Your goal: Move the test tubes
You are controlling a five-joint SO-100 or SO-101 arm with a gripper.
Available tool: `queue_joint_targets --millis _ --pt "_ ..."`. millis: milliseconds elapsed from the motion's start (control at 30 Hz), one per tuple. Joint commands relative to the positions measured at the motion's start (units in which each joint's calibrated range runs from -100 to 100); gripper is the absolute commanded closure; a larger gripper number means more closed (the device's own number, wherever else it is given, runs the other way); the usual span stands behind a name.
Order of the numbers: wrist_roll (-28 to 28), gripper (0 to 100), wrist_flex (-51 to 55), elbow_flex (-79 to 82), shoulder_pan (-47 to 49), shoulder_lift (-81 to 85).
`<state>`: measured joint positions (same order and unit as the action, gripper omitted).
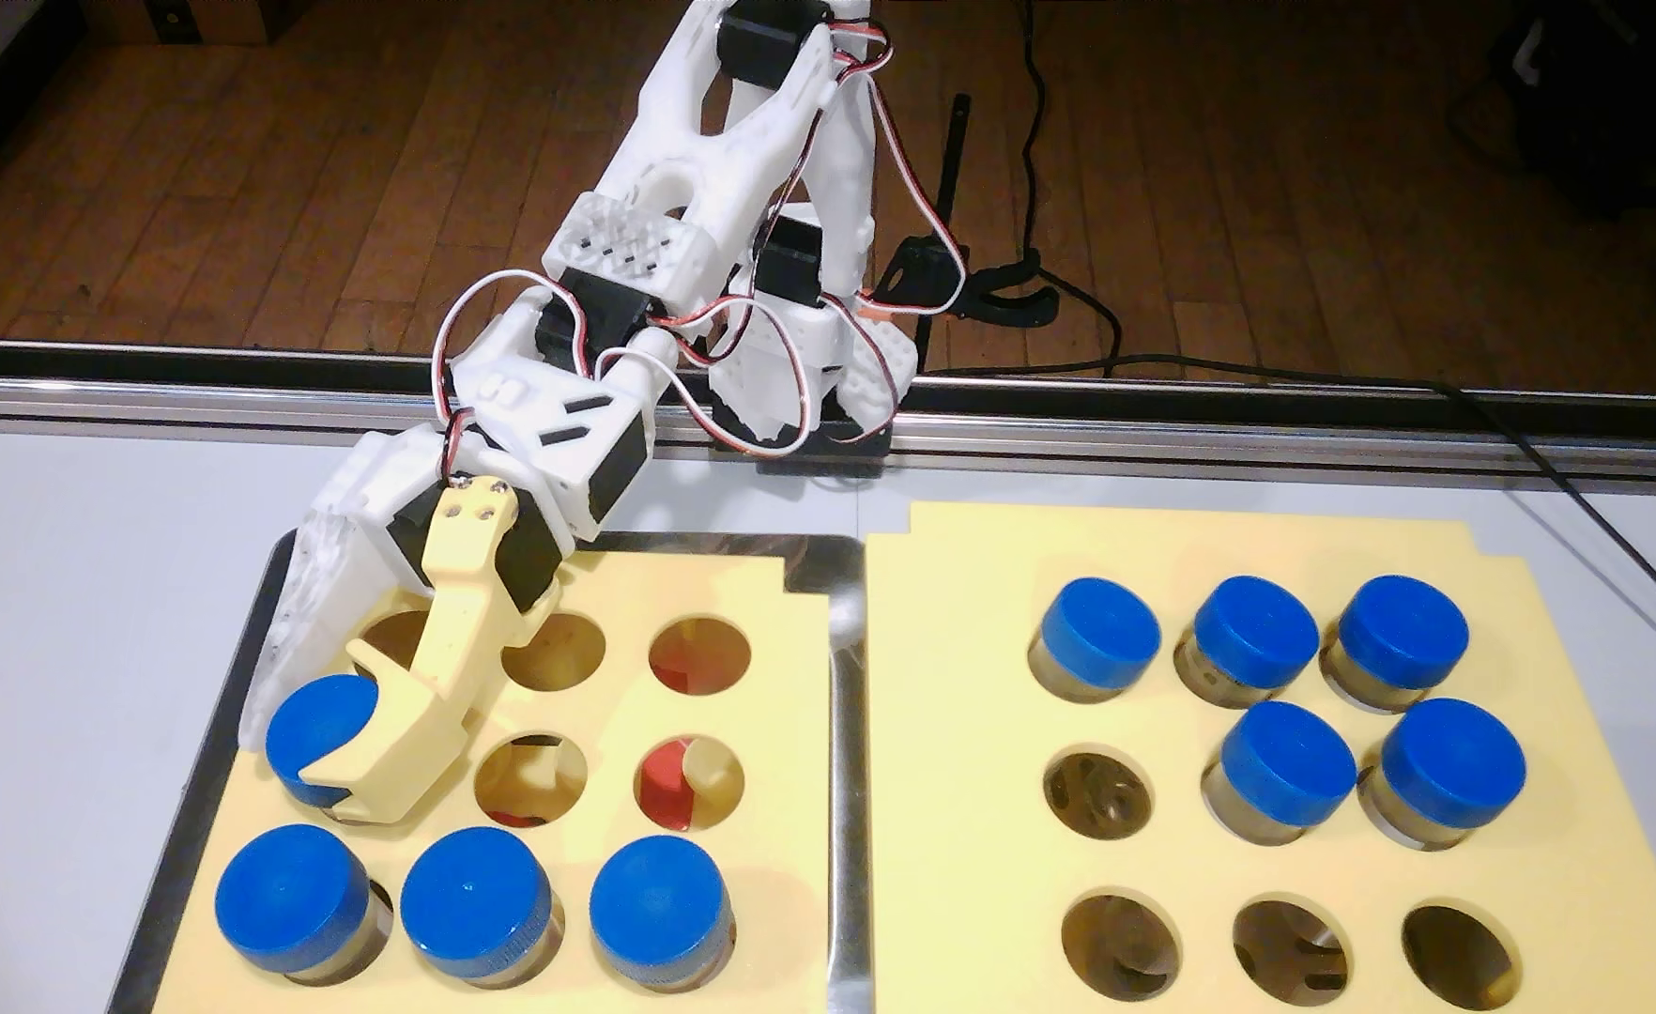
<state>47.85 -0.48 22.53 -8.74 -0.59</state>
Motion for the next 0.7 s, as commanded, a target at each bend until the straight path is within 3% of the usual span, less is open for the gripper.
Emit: queue_joint_targets --millis 0,133,467,667 --pt "0.37 89 7.48 -5.69 -0.12 3.42" --pt "0.42 89 21.47 -15.95 -0.71 9.32" --pt "-0.16 89 20.4 -39.73 1.07 13.32" --pt "-1.78 89 18.28 -33.65 15.3 16.18"
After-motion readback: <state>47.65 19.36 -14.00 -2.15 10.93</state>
